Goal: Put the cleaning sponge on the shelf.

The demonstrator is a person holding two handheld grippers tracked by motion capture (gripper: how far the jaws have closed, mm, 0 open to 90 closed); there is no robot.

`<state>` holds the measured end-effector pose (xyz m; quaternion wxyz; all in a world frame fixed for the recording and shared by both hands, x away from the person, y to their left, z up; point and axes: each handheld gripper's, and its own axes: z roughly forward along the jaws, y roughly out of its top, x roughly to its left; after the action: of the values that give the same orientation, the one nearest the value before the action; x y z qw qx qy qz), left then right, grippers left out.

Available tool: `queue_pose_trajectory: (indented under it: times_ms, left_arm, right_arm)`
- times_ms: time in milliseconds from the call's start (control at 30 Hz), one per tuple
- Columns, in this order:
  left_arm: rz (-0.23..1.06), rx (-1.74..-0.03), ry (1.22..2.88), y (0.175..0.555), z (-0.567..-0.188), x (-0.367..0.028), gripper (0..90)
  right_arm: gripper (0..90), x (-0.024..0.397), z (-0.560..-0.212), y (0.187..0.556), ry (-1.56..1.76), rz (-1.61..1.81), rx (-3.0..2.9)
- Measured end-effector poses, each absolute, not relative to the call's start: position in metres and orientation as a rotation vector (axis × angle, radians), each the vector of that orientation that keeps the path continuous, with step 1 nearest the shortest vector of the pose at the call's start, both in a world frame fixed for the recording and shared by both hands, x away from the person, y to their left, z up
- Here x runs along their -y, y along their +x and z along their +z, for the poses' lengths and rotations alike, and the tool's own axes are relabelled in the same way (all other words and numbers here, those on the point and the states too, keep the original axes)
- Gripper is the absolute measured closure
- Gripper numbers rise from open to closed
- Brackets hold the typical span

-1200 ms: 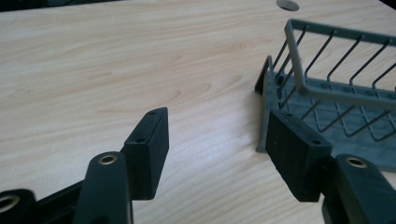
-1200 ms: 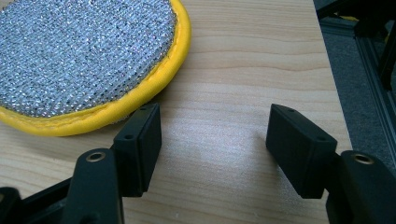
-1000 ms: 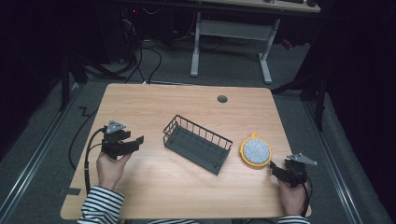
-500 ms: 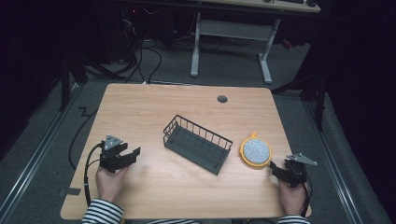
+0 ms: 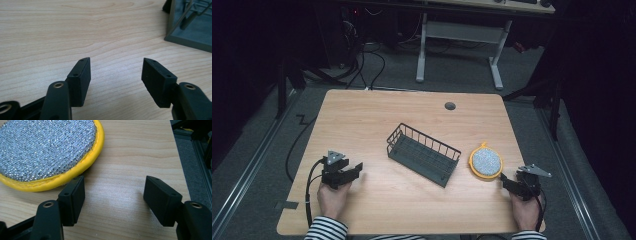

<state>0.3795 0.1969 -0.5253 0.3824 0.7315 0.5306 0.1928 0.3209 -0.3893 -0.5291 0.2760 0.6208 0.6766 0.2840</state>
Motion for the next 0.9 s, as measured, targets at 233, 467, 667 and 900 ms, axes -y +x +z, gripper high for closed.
queue_pose_trajectory:
  times_ms: [233, 467, 667, 900]
  left_arm:
    - [0.563, -1.339, 1.926, 0.38, -0.532, -0.191, 40.4]
    - [0.547, -1.372, 1.897, 0.378, -0.536, -0.196, 38.9]
    - [0.561, -1.366, 1.917, 0.377, -0.536, -0.192, 36.4]
    - [0.564, -1.358, 1.931, 0.377, -0.536, -0.192, 34.8]
  right_arm:
    - [33.9, 0.389, -0.529, 0.32, 1.669, 0.768, -1.823]
    - [35.2, 0.39, -0.529, 0.321, 1.653, 0.772, -1.837]
    - [40.3, 0.392, -0.523, 0.318, 1.703, 0.812, -1.844]
    - [42.2, 0.39, -0.503, 0.315, 1.661, 0.84, -1.834]
